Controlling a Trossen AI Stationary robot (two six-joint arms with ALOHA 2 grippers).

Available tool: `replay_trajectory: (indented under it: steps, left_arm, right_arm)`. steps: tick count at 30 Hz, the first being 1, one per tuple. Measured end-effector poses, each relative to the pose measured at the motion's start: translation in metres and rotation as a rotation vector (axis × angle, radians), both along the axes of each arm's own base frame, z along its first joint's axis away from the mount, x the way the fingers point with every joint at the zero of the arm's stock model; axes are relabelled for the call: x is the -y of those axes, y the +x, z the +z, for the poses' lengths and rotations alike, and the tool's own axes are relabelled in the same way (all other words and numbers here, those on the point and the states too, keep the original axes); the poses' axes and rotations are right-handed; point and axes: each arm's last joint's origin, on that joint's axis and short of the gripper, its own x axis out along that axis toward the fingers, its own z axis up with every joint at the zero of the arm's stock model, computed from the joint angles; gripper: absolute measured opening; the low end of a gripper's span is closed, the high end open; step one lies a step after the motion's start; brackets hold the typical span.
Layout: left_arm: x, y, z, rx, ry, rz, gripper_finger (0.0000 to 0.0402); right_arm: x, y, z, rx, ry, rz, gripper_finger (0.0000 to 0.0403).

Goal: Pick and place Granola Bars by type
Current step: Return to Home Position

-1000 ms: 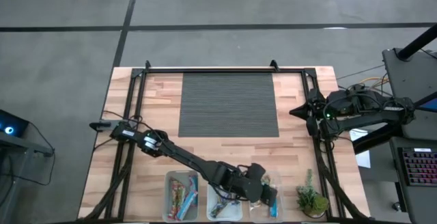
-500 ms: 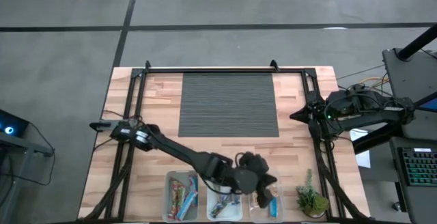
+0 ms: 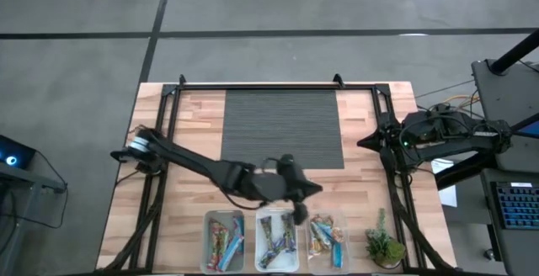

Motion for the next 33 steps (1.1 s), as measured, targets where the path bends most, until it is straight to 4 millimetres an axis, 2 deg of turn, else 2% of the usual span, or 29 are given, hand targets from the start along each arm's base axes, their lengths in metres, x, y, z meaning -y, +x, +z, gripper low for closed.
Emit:
replay_trajectory:
  steps: [4,12,17,21,25,33]
  left_arm:
    - [-0.015,-0.038,-0.006,0.087,0.010,-0.012,0.0000]
    - [-0.052,-0.124,-0.023,0.087,0.046,0.045,0.0000]
    - [-0.068,-0.165,-0.026,0.117,0.044,0.108,0.0000]
    - [-0.077,-0.188,-0.028,0.142,0.036,0.121,0.0000]
    - [-0.082,-0.203,-0.035,0.140,0.049,0.118,0.0000]
    - [-0.090,-0.210,-0.041,0.136,0.265,0.179,0.0000]
  right_arm:
    - [0.000,0.000,0.000,0.001,0.000,-0.001,0.0009]
    - [0.000,0.000,0.000,0.006,-0.007,-0.008,0.0009]
    - [0.000,0.000,0.001,0.008,-0.008,-0.009,0.0009]
    - [0.000,0.001,0.001,0.017,-0.029,0.005,0.0009]
    - [0.000,0.005,0.007,0.083,-0.117,0.058,0.0008]
    - [0.000,0.010,0.022,0.240,-0.317,0.132,0.0009]
